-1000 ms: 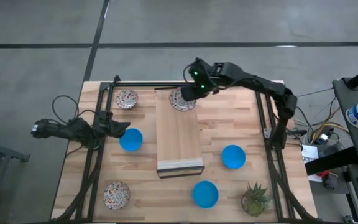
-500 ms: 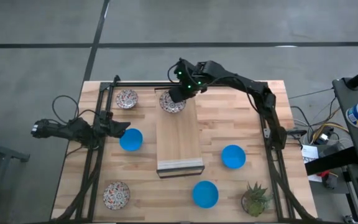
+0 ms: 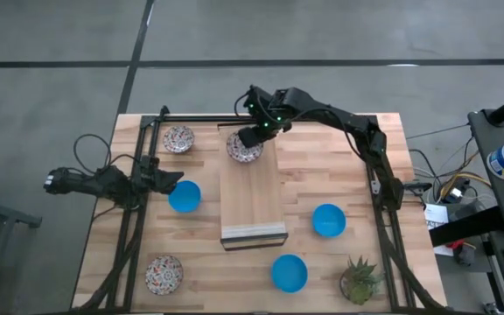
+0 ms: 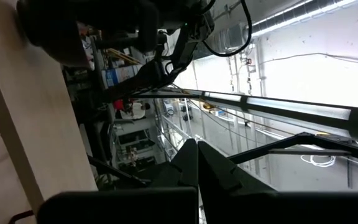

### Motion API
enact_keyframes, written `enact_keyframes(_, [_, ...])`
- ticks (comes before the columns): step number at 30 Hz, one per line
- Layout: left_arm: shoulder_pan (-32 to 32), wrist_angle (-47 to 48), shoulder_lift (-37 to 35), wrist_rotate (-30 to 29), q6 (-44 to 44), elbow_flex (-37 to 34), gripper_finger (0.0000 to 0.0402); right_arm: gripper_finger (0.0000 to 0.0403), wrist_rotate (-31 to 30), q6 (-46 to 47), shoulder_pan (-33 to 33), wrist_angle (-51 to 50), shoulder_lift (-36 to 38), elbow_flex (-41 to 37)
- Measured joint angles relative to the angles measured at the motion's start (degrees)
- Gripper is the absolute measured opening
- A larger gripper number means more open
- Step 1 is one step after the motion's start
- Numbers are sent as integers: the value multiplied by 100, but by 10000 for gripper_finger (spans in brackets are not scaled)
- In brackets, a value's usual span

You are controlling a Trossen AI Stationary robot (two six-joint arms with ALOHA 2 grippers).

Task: Pick & Place Mini bowls
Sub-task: Put the top right white patterned bowl on the shelf

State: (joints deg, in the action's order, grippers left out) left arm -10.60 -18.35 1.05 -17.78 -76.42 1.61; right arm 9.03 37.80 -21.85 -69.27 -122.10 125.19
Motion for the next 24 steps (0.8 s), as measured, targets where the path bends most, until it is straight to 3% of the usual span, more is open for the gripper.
enact_keyframes(6, [-1,0,-1,0,-22,2,0,24,-6,-37,51,-92,0,-4])
enact_keyframes(16, [1,2,-1,-2,-31,0,0,114,-2,-115,167,-57,65,-5])
enact_keyframes(24, [-1,7,-1,93,-52,0,0,144,-4,-218,162,-109,98,179])
